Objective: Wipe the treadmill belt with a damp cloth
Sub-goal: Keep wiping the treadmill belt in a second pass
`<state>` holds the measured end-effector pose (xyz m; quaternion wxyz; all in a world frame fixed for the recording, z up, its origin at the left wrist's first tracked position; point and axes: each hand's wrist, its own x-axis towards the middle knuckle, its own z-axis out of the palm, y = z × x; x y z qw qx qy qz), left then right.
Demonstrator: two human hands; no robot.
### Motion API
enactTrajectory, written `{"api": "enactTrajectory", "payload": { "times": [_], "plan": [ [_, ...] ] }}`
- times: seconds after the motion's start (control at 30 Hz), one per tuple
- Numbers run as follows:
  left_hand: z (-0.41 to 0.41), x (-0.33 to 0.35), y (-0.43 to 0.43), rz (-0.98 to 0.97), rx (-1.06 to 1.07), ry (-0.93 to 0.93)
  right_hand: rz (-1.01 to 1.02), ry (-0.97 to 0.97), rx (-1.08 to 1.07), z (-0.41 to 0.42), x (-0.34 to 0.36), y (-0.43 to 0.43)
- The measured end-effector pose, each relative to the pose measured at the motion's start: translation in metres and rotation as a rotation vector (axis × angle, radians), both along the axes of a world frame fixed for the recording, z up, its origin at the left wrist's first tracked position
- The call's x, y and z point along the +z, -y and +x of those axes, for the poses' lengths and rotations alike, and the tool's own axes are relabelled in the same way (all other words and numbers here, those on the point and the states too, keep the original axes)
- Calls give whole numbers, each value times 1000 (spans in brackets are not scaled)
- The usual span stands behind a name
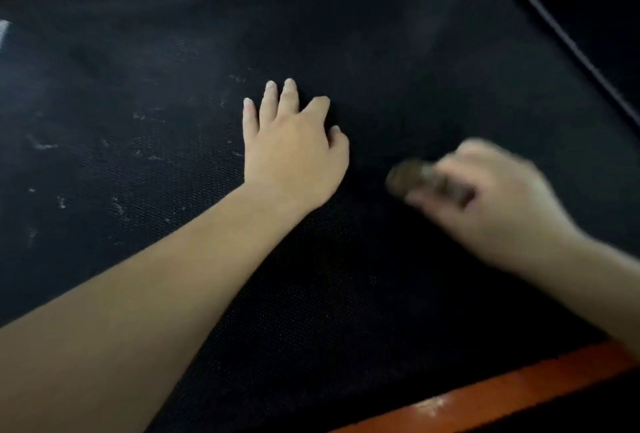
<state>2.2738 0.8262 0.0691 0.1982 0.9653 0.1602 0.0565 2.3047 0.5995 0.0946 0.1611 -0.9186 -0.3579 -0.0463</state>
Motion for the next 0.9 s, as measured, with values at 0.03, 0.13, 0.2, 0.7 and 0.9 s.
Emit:
{"api": "enactTrajectory", "payload": {
  "times": [0.03,0.13,0.2,0.7,0.9],
  "plan": [
    [-2,-2,4,15,-4,-19,-8,39,-184,24,4,6],
    [-5,-9,11,101,-35,-28,-2,59,-328,32,1,15],
    [-5,-11,10,116,-33,-34,20,21,-52,-7,-6,12],
    [17,3,23,71,-98,22,35,43,-339,142,2,10],
    [75,-3,36,5,-21,6,68,-43,-43,128,-13,2]
  ]
}}
